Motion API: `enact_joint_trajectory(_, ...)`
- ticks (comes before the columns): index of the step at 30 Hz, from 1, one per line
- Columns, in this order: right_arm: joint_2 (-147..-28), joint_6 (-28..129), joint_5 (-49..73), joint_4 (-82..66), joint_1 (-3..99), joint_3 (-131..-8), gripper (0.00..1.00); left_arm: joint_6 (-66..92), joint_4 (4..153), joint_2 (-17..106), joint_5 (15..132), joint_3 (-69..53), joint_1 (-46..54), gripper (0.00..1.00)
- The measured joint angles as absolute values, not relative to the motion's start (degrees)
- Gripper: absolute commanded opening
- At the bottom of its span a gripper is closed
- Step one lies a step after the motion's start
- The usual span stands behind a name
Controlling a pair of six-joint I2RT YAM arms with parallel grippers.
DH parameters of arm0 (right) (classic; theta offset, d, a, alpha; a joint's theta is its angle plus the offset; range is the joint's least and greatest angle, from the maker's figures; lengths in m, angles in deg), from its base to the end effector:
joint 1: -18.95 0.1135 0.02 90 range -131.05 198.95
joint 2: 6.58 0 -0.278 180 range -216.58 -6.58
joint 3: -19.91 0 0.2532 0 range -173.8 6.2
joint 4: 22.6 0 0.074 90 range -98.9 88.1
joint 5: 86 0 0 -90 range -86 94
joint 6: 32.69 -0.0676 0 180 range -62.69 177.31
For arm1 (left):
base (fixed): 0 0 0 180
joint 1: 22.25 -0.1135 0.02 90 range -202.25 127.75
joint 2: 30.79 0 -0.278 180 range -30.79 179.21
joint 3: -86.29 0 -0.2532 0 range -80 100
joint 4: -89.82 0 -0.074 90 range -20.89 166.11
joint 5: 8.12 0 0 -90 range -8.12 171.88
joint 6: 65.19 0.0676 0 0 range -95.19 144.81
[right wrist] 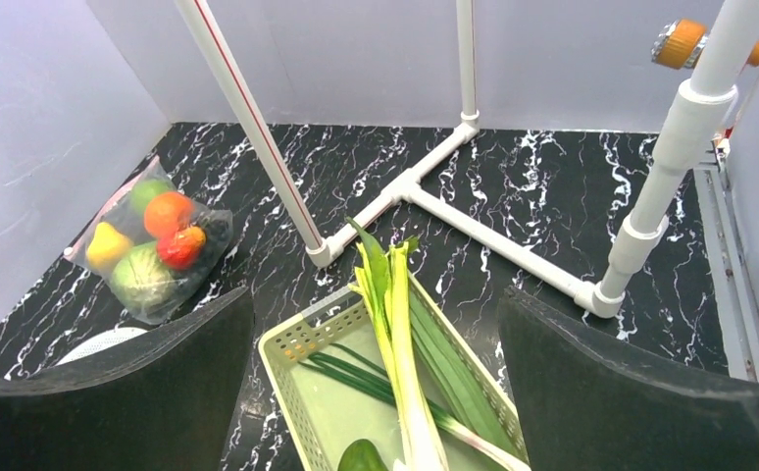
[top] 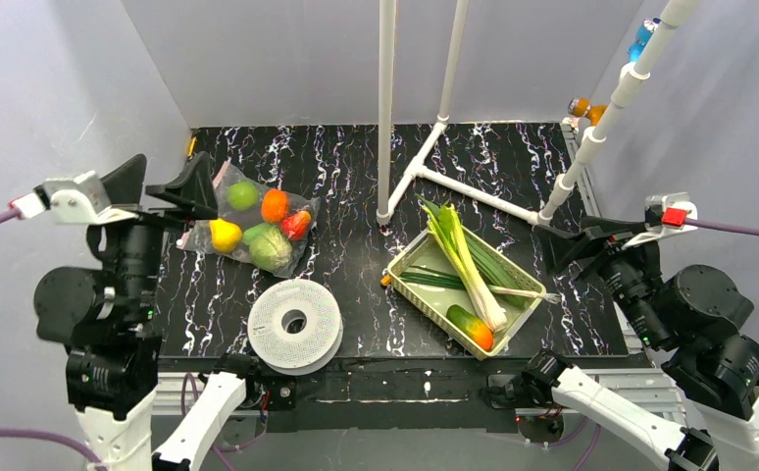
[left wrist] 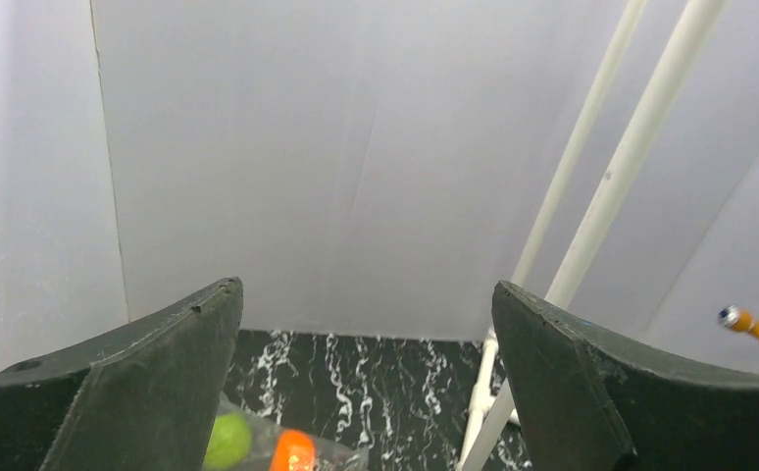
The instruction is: Place the food in the zip-top bag and seal the zipper
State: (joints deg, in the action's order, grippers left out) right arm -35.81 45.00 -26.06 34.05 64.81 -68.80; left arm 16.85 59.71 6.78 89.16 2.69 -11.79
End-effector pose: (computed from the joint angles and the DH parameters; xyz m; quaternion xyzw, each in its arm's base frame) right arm 0.0510 0.0039 0.4739 -0.0123 0.6917 0.1838 0.6983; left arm 0.0551 -0.0015 0.5674 -0.0435 0.5097 -0.1055 0.8528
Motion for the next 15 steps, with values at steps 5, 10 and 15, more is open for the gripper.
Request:
enact_joint_trajectory(5,-34.61,45.83,-25.93,33.30,64.81,-68.95,0.98,15.69,60.57,4.68,89.19,4.08,-11.79,0.98)
enact_joint_trajectory(10,-32.28,45.96,-25.82,32.59,64.81,-68.95,0.98,15.61,60.69,3.31,89.78,4.12,-11.77,0.98)
enact_joint_trajectory(15,-29.18,45.92,-25.25,30.26,64.81,-68.66,0.98,15.80,60.62,3.10,90.55,4.04,-11.48,0.98)
